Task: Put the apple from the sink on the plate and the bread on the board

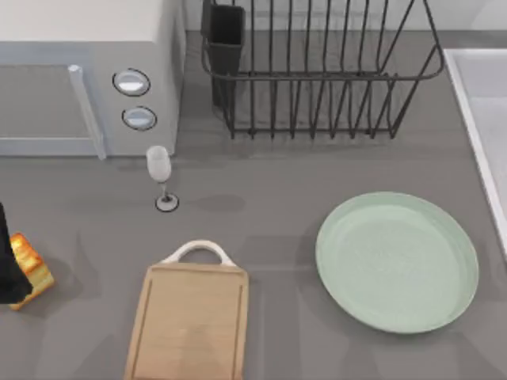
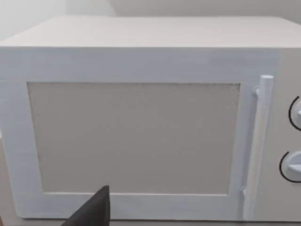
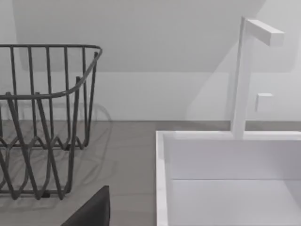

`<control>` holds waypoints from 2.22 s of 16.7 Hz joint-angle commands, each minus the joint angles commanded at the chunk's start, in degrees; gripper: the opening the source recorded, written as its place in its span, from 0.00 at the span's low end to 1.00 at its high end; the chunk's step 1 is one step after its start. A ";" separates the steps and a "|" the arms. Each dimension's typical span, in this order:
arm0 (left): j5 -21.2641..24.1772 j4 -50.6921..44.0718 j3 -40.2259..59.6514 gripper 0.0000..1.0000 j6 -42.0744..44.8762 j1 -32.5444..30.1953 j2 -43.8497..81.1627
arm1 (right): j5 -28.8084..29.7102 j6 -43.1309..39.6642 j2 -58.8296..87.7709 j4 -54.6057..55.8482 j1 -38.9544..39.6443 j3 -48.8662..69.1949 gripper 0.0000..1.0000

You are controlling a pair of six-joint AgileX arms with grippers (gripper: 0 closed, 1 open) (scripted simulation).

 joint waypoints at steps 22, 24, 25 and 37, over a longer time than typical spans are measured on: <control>0.00 0.00 0.00 1.00 0.00 0.00 0.00 | 0.05 -4.61 32.00 -17.15 -4.91 26.72 1.00; 0.00 0.00 0.00 1.00 0.00 0.00 0.00 | 0.06 -6.15 44.56 -22.86 -6.54 35.82 1.00; 0.00 0.00 0.00 1.00 0.00 0.00 0.00 | 0.07 -6.93 50.94 -25.80 -7.39 40.45 1.00; 0.00 0.00 0.00 1.00 0.00 0.00 0.00 | 0.15 -15.29 113.16 -56.89 -16.29 89.00 1.00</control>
